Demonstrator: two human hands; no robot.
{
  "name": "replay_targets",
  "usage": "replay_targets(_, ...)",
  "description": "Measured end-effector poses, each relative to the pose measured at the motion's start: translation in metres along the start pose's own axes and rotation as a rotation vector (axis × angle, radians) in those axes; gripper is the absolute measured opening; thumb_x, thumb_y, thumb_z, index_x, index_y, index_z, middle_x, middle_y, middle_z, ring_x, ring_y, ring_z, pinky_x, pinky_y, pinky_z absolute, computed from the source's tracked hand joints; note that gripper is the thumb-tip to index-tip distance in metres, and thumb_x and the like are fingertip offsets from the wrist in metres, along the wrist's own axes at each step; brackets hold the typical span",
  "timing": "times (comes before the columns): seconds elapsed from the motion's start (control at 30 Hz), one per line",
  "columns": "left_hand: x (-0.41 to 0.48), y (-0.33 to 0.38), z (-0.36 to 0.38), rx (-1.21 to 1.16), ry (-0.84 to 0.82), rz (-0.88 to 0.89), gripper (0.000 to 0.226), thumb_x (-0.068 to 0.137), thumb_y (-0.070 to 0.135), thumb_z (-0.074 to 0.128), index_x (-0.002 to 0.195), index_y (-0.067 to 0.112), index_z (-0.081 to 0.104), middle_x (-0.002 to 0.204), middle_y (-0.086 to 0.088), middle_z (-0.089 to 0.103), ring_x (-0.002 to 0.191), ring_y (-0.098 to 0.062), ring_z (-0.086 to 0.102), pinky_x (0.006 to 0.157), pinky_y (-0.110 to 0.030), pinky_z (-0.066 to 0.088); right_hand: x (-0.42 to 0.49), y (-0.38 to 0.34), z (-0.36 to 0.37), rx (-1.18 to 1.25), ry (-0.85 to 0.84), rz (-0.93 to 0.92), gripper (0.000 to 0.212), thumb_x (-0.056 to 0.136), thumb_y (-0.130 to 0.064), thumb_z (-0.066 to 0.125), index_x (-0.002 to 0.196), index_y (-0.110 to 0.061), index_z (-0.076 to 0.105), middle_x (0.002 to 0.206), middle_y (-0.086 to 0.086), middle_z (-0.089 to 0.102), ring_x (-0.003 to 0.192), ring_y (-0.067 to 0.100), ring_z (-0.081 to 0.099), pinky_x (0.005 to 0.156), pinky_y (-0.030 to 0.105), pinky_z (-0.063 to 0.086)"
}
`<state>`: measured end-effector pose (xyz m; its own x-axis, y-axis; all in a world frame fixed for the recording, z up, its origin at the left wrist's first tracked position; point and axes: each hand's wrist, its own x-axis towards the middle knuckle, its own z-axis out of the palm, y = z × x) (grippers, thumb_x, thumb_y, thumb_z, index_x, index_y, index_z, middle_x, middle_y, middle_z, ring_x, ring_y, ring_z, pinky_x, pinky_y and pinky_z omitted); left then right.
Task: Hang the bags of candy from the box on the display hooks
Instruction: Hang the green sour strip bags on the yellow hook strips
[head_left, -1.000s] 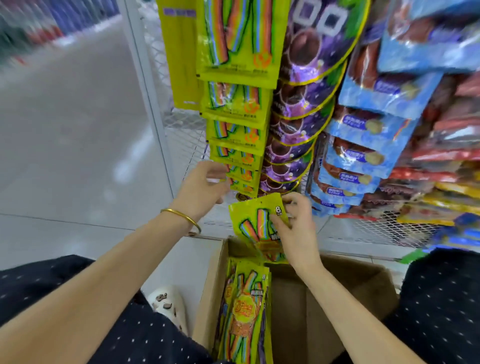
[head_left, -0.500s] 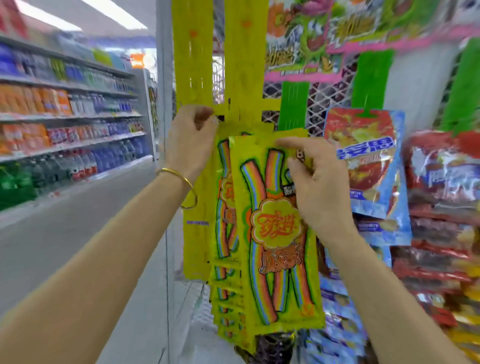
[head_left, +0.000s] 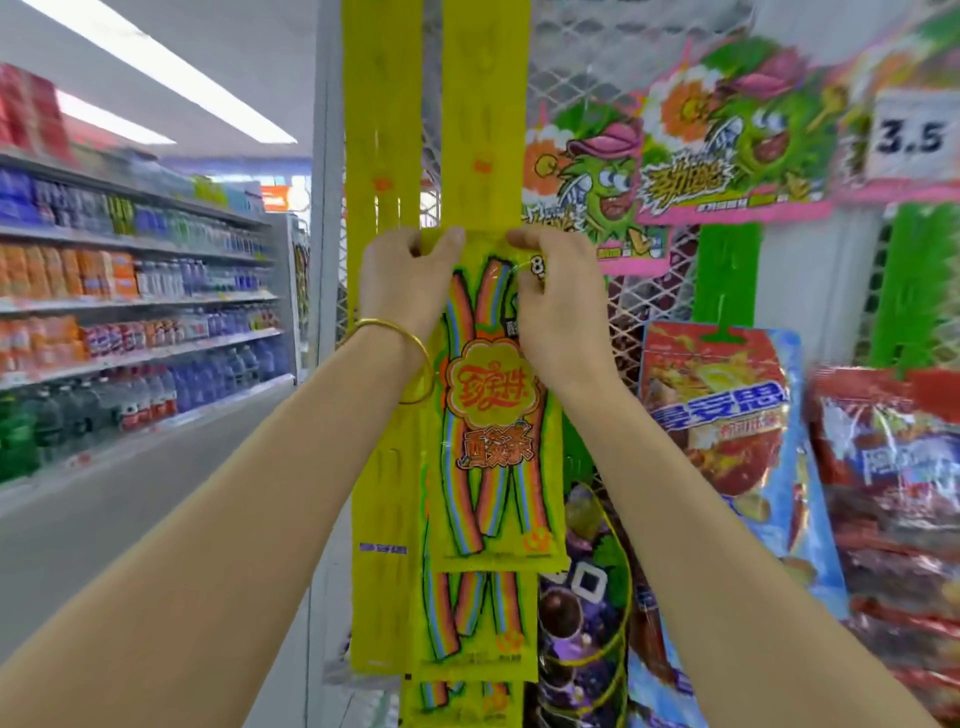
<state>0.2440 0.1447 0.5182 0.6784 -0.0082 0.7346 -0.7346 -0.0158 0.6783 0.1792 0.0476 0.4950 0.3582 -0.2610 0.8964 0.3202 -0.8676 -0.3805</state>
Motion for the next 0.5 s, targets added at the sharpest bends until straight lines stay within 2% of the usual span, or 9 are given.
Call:
replay_targets(0.1,0.0044,0.0032,0.0056,-0.023,0.02,-0.068,0.05,0.086,0.023,0.063,0.056,0.018,0.023,0.056,0.0,0.017,0.05,-0.013,0.014,0.036,-0.023,0.011,0.0019,0.0024,0.0016,-0.016,0.002,-0.001,0.036,0.091,0.006,0.043,0.123,-0.007,0.053,0.124,0.009,0.048,0.099,-0.001,0.036,0.076,-0.011,0.018)
replay_targets(0.17,0.0056,0.0006,0.0073,-0.097,-0.002,-0.098,0.041,0.085,0.019,0.063,0.06,0.016,0.031,0.058,-0.001,0.021,0.052,-0.013,0.017,0.037,-0.021,0.011,0.0016,0.004,0.002,-0.022,0.003,-0.009,0.037,0.089,0.008,0.044,0.122,-0.006,0.054,0.123,0.01,0.049,0.101,0.002,0.039,0.077,-0.011,0.018)
replay_targets(0.23,0.0054,-0.0014,0.0076,-0.129,-0.014,-0.121,0.02,0.084,0.015,0.062,0.072,0.012,0.046,0.064,-0.006,0.032,0.056,-0.015,0.027,0.042,-0.022,0.021,0.0001,0.0051,0.0028,-0.031,-0.009,-0.003,0.037,0.089,0.008,0.044,0.122,-0.006,0.055,0.123,0.01,0.049,0.105,0.004,0.041,0.077,-0.011,0.017)
replay_targets(0.3,0.0049,-0.0033,0.0066,-0.169,-0.027,-0.143,0.011,0.084,0.012,0.062,0.082,0.013,0.051,0.074,-0.008,0.041,0.066,-0.015,0.037,0.053,-0.024,0.03,-0.0016,0.0057,0.0035,-0.028,-0.019,-0.001,0.038,0.088,0.008,0.044,0.122,-0.005,0.055,0.122,0.011,0.049,0.108,0.009,0.044,0.077,-0.011,0.017)
replay_targets(0.4,0.0053,-0.0032,0.0053,-0.205,-0.058,-0.154,0.006,0.085,0.008,0.061,0.083,0.011,0.056,0.079,-0.009,0.047,0.073,-0.017,0.043,0.059,-0.026,0.037,-0.0033,0.0049,0.0032,-0.019,-0.041,0.013,0.038,0.088,0.007,0.044,0.123,-0.006,0.054,0.123,0.009,0.049,0.111,0.012,0.045,0.078,-0.006,0.021)
replay_targets(0.5,0.0049,-0.0035,0.0051,-0.186,-0.064,-0.181,0.022,0.085,0.005,0.061,0.106,0.011,0.059,0.088,-0.007,0.055,0.081,-0.019,0.053,0.064,-0.022,0.044,-0.0057,0.0054,0.0026,-0.023,-0.066,0.024,0.037,0.09,0.004,0.044,0.124,-0.008,0.054,0.125,0.008,0.048,0.113,0.014,0.045,0.079,0.003,0.021)
